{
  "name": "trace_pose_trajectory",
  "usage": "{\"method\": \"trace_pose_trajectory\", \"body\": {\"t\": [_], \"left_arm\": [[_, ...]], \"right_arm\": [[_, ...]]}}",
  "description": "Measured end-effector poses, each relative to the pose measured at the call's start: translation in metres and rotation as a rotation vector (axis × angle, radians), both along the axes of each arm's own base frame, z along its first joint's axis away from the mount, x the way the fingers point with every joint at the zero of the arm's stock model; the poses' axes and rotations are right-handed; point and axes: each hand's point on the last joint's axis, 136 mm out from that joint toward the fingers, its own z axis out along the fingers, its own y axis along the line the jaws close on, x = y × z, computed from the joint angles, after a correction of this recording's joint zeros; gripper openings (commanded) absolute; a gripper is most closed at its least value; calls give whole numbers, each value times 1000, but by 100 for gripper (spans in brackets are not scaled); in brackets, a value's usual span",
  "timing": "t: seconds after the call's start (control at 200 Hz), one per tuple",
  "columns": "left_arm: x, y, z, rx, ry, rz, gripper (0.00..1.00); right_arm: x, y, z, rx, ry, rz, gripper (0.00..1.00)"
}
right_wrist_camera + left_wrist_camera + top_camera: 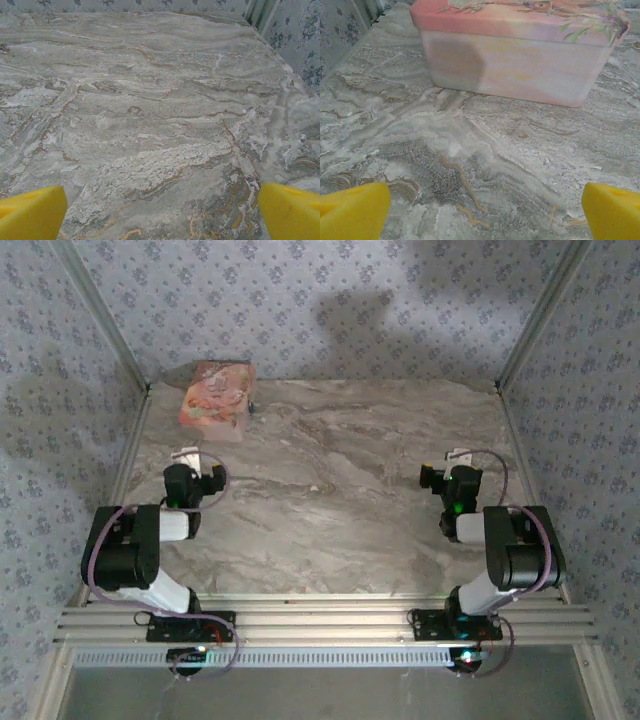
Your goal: Unlock the padlock with the key
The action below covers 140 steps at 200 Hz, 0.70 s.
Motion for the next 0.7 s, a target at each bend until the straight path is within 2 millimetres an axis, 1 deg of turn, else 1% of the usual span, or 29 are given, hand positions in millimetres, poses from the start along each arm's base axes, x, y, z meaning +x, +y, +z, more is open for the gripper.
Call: {"method": "trace_pose_trajectory", "body": {"t": [0.7], "left_arm": [[0, 0, 0, 0, 0, 0, 98]], "right_arm": [[0, 1, 0, 3, 0, 8, 100]]}}
